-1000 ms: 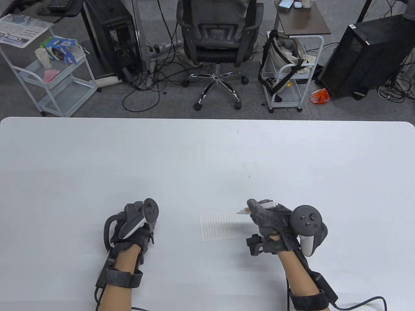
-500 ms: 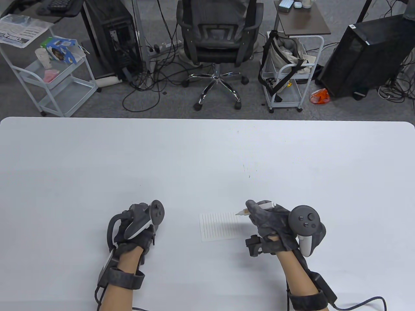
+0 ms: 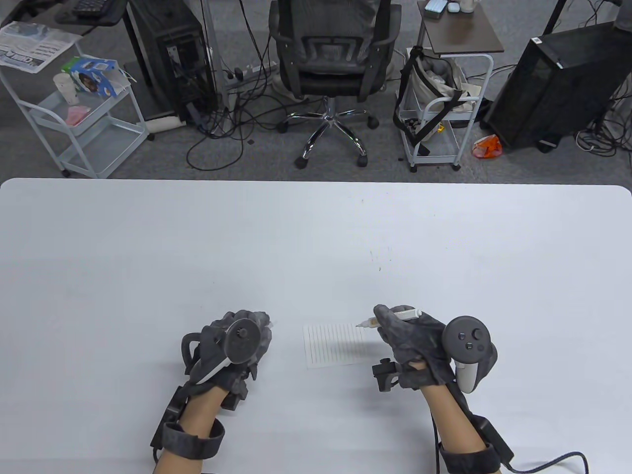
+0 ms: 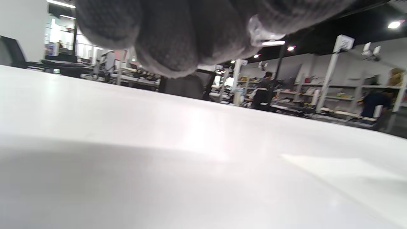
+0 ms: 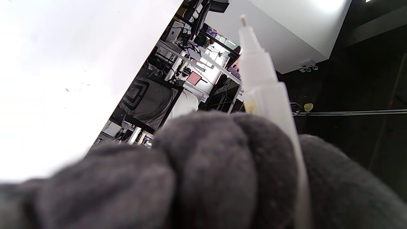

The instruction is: Squeeze and apply correction pen on text

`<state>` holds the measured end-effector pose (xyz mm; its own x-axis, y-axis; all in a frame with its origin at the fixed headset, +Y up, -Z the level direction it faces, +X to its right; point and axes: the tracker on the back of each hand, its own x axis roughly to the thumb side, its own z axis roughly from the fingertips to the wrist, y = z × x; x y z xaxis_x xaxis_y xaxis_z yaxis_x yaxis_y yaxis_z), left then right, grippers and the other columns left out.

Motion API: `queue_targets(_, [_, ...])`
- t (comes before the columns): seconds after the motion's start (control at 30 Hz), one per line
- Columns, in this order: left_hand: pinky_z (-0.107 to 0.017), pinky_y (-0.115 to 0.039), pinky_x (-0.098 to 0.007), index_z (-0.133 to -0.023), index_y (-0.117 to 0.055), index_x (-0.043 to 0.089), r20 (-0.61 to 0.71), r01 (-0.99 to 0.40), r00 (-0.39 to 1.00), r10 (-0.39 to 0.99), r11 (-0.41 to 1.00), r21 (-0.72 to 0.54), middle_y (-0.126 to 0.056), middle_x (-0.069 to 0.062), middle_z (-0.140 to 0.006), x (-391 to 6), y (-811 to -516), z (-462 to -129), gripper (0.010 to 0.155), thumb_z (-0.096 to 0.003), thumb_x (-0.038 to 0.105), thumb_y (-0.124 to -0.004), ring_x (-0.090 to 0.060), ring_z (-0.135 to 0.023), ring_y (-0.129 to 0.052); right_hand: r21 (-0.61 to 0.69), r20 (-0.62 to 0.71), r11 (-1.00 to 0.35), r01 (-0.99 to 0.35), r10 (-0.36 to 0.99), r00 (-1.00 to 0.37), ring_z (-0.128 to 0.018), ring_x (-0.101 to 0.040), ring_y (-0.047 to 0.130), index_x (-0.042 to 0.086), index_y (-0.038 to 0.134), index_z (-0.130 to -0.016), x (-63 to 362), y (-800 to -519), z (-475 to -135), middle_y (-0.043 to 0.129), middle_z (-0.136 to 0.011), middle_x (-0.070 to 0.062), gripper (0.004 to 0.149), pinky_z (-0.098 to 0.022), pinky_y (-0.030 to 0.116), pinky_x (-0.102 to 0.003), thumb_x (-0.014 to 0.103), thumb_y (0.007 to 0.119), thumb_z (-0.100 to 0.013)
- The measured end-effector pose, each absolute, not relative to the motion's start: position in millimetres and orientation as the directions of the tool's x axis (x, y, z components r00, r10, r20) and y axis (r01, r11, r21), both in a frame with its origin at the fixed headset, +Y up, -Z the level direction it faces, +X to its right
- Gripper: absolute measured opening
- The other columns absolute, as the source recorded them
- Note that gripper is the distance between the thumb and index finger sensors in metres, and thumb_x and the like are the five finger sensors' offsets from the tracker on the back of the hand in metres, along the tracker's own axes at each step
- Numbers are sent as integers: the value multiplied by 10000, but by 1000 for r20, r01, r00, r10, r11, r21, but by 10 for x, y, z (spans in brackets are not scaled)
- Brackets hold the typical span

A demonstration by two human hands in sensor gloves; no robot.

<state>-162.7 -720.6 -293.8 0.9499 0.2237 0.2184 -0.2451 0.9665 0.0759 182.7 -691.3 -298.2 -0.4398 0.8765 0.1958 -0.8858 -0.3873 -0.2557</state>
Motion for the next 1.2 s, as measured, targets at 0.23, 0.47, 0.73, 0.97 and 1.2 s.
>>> queue_targets(0.23, [-502, -832, -429, -821, -762, 247, 344, -277, 910, 232, 956, 90, -931, 21, -704, -1307, -7139, -2774, 485, -407, 495, -718, -215, -588, -978, -226, 263, -406, -886, 850, -457, -127, -210, 970, 136, 974, -445, 1653, -6900, -2922, 1027, -249, -42, 434, -236, 874, -425, 553, 875, -380])
queue_targets(0.47, [-500, -836, -420, -841, -742, 252, 399, -358, 861, 316, 933, 35, -930, 29, -705, -1171, -7135, -2700, 476, -418, 468, -703, -206, -584, -980, -180, 304, -418, -890, 837, -455, -136, -207, 971, 141, 971, -456, 1434, -6932, -2855, 1027, -260, -41, 435, -240, 873, -422, 558, 870, -384])
queue_targets(0.73, [-504, -834, -417, -847, -735, 254, 420, -424, 820, 388, 906, -8, -926, 33, -712, -1121, -7132, -2667, 477, -421, 466, -701, -203, -590, -977, -145, 309, -391, -909, 855, -417, -142, -208, 971, 143, 969, -462, 1334, -6955, -2816, 1028, -267, -38, 436, -243, 872, -421, 560, 867, -387])
queue_targets(0.97, [-506, -836, -415, -849, -732, 255, 431, -425, 815, 388, 905, -11, -925, 34, -715, -1107, -7146, -2660, 478, -421, 468, -701, -200, -594, -977, -139, 298, -410, -901, 850, -433, -142, -209, 972, 143, 970, -463, 1323, -6985, -2824, 1028, -268, -38, 436, -243, 872, -422, 560, 868, -386])
queue_targets(1.2, [-508, -837, -413, -850, -731, 256, 443, -442, 799, 407, 897, -27, -925, 38, -717, -1086, -7161, -2652, 479, -422, 469, -700, -198, -596, -978, -118, 296, -427, -897, 847, -442, -142, -210, 973, 143, 970, -463, 1281, -7016, -2821, 1029, -269, -41, 435, -243, 872, -422, 559, 868, -386])
